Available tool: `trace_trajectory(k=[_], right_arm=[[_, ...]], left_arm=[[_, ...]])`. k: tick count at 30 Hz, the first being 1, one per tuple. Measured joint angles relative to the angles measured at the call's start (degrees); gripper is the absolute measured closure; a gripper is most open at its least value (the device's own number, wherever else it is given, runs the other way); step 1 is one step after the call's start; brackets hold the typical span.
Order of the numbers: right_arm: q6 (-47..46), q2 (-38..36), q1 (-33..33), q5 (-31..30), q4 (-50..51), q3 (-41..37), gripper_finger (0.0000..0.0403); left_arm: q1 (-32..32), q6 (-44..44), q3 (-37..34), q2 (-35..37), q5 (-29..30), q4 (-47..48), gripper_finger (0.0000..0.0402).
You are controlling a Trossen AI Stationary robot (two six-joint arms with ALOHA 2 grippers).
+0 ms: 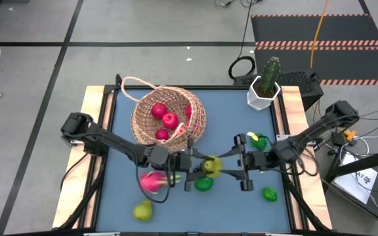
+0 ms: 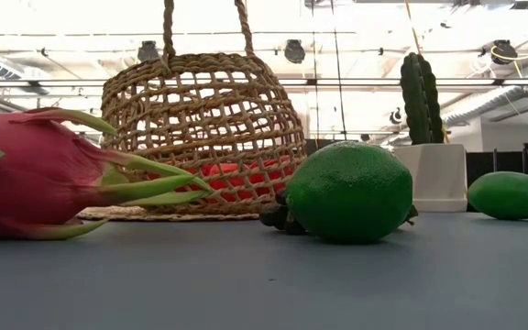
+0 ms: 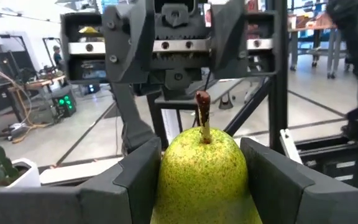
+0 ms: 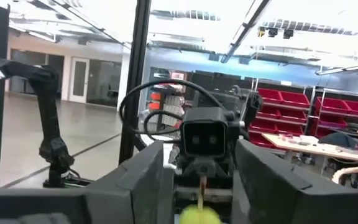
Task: Build produce basket
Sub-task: Put the green pear into the basket
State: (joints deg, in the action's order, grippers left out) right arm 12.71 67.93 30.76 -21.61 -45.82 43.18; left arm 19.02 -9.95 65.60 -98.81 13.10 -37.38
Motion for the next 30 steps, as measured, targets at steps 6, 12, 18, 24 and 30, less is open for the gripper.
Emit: trace_trajectory(k=[6,12,18,24,30], right_arm=[[-0.3,-5.5,4.6,-6.3,8.9,0.0,0.0201],[-2.9,-8.8,6.9,-7.7,15.1,0.0,0.0205],[-4.7,-9.3,7.3,-8.8,19.4,0.0,0.0206],[-13.3,-7.4,7.2,-8.8,23.3,-1.6,0.0206],[-13.0,-6.9,7.1,-10.3,20.2,-2.0,0.0206]], left_arm=[[1.5,1.1,0.0,4.8,0.0,5.6,0.0190],[3.0,1.5,0.0,10.8,0.0,10.7,0.0190],[3.1,4.3,0.1,18.7,0.5,18.8,0.0190],[3.1,6.0,0.1,26.2,0.6,26.2,0.0190],[3.1,6.0,0.1,33.1,4.0,34.5,0.0190]])
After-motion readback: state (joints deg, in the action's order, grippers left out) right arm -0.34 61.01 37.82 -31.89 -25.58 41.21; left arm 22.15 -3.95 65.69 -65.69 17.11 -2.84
